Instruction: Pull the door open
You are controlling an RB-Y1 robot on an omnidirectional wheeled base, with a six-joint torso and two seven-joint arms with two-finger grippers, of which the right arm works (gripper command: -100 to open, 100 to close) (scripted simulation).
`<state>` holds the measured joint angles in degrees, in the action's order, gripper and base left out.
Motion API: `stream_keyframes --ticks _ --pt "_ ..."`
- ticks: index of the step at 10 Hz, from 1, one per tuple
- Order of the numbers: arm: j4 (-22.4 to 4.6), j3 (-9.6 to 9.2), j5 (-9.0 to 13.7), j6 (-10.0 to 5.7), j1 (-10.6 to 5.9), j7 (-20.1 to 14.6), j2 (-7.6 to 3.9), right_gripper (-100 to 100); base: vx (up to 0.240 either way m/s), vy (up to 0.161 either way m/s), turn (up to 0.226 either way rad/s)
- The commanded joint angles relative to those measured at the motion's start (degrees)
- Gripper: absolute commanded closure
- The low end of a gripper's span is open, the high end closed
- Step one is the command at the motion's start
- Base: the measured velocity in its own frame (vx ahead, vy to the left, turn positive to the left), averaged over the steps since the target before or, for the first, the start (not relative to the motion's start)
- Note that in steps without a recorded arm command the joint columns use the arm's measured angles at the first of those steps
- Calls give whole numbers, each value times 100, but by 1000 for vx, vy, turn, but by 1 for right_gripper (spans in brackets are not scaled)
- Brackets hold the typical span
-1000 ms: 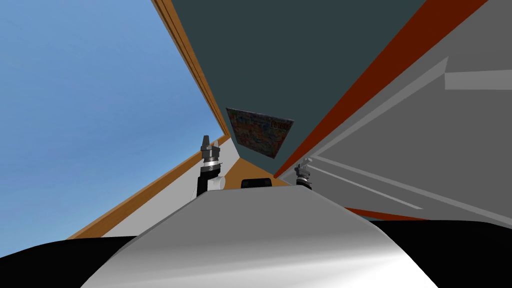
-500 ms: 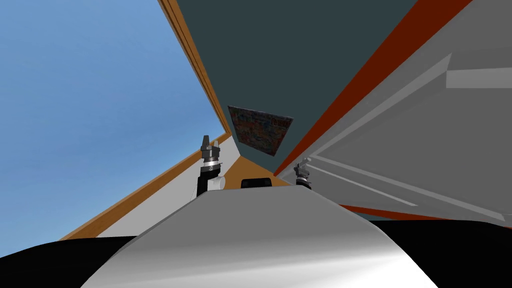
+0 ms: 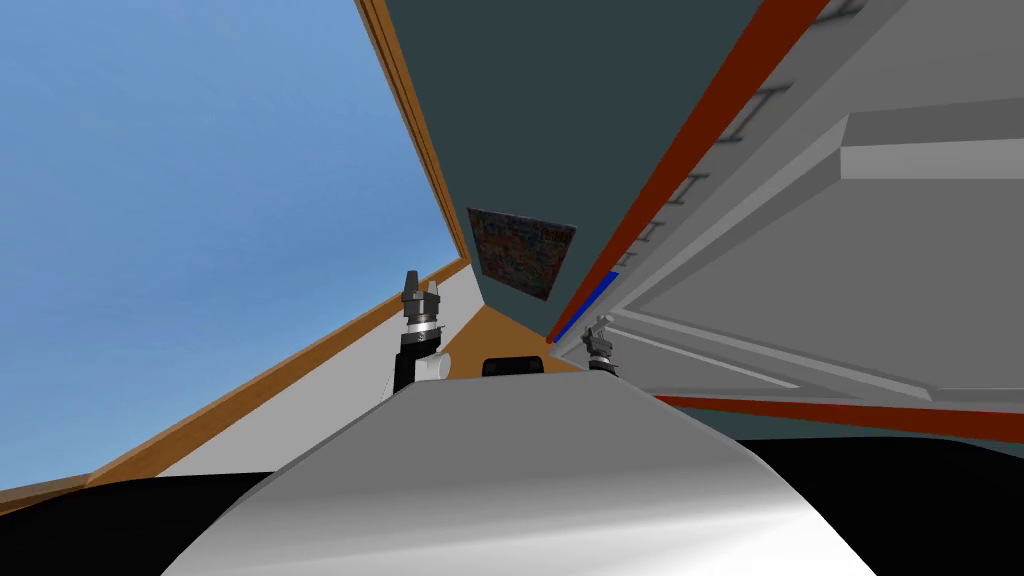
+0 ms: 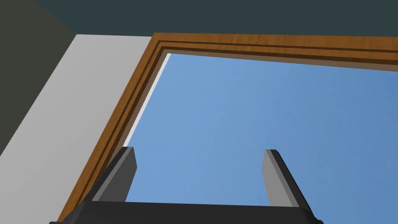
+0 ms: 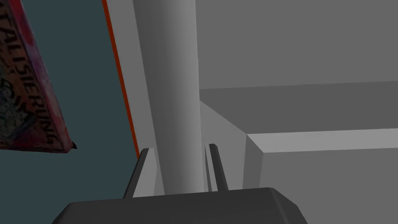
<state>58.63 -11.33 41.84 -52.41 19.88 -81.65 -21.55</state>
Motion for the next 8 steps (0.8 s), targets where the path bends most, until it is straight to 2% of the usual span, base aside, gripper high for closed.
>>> stream_keyframes --ticks 1,2,8 --pt "0 0 0 0 0 0 0 100 -121 -2 35" --pt "17 -120 -72 -48 48 -68 -36 100 -124 14 70" --pt "112 -529 -341 -291 243 -354 -275 100 -224 -11 81"
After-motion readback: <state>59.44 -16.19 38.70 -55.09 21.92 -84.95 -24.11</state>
